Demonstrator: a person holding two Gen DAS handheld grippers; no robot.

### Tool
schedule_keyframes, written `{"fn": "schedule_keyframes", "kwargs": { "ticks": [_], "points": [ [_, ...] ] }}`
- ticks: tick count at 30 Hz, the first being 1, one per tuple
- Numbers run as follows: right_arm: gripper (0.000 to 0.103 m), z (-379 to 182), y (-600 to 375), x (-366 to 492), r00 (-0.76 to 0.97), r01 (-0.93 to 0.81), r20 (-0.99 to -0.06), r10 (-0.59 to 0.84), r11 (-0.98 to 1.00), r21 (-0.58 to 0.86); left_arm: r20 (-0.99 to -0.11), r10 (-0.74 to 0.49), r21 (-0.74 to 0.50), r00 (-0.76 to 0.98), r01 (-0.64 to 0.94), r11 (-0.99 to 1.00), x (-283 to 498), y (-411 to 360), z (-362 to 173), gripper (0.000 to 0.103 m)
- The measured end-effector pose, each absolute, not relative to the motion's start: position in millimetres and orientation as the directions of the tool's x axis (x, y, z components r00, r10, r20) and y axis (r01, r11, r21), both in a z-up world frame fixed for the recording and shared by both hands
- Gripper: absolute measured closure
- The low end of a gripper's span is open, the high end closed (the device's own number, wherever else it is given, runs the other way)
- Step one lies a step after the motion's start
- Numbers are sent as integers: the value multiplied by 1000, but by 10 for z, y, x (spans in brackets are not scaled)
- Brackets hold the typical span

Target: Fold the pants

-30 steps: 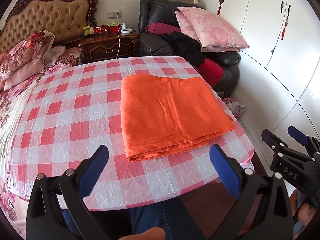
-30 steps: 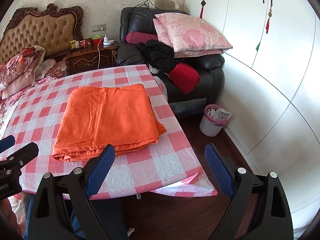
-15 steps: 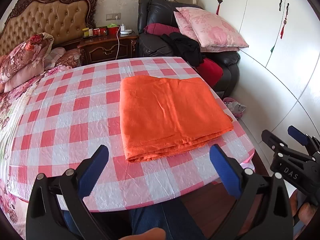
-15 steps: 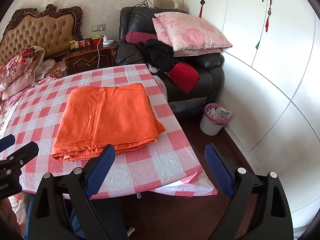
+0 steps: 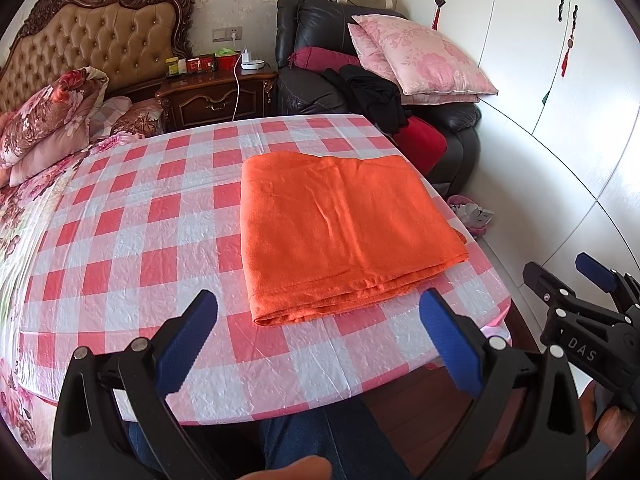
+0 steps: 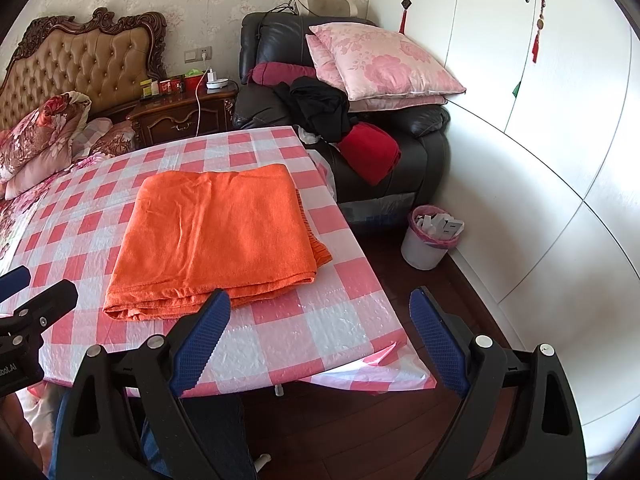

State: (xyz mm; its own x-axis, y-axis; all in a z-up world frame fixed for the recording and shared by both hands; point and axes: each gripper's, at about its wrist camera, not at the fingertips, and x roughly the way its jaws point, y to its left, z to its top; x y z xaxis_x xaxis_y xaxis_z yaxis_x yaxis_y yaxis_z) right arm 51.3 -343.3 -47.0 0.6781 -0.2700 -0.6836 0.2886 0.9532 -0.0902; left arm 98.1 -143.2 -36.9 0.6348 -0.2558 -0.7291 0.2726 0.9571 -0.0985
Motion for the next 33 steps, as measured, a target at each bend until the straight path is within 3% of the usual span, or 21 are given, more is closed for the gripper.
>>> {"fn": "schedule_keyframes", "kwargs": {
  "ticks": [33],
  "points": [
    [15, -506, -3451, 495, 672, 300, -687, -276, 950, -89, -706, -284, -98, 648, 308, 946, 1070, -1577, -389, 2]
  ]
}}
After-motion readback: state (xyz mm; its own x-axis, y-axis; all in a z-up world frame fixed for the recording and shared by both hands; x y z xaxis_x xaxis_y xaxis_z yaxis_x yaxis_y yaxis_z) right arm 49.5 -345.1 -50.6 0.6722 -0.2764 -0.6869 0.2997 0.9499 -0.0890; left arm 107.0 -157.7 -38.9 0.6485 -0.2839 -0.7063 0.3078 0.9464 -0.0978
